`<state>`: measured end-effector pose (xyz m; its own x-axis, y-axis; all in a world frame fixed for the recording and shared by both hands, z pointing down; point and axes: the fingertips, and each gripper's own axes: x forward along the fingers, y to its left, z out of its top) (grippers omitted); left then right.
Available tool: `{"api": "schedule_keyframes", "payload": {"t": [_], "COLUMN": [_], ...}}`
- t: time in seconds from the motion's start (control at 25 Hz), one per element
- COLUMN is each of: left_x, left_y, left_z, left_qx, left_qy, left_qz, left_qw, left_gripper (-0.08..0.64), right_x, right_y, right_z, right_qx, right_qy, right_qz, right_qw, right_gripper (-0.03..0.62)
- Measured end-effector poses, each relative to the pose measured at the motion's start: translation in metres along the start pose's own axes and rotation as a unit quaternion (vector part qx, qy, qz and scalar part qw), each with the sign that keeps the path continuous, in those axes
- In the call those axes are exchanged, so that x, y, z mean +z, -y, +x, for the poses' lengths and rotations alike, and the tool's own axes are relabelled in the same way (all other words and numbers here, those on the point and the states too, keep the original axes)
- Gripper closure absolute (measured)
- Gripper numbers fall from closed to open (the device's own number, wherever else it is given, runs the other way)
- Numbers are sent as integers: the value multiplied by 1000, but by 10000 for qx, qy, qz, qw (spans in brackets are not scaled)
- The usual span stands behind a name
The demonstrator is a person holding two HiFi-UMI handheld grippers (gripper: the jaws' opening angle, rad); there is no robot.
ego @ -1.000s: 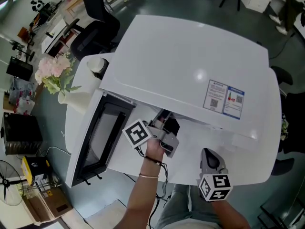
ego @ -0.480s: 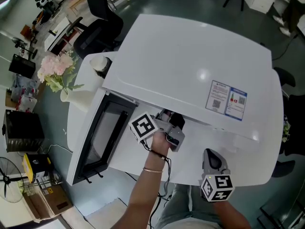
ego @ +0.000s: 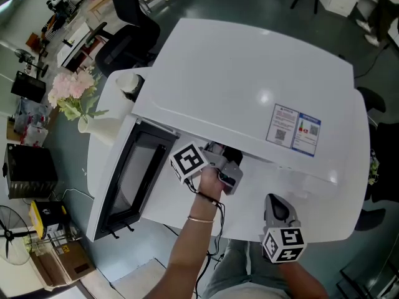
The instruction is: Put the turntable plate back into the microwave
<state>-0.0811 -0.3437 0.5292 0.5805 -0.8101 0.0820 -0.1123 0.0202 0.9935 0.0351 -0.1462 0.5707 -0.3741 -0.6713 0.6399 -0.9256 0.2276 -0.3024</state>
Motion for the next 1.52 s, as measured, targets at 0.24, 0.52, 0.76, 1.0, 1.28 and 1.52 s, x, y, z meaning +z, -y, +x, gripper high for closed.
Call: {"api": "schedule_keyframes", "payload": {"t": [0.24,0.52,0.76,1.0,1.28,1.52], "left_x": [2,-1,-5,-3,-1,-8], "left_y": [-5,-16,-7,-2,-4,3], "left_z": [1,1,3,1,-7,-7], "left_qx": [389,913,862,868,948,1022], "left_qy": [-75,-240,-377,-401,-437,-738], "left_qz": [115,82,273,479,472,692], "left_qw": [9991,9955,9952,9943,9934,9896], "left_gripper": [526,527,463,405,352,285], "right_x": [1,-1,1,2,1,0], "right_y": [-3,-6,-7,-6,-11,-13], "right_z": [-2,-5,-8,-9,-10,-11], "right_qx": [18,7,-17,-51,-26,-11], "right_qy": [26,31,52,63,40,37], "right_qz": [-1,15,38,46,19,-5], "right_qw": [10000,10000,10000,10000,10000,10000], "right_gripper": [581,581,581,581,581,581]}}
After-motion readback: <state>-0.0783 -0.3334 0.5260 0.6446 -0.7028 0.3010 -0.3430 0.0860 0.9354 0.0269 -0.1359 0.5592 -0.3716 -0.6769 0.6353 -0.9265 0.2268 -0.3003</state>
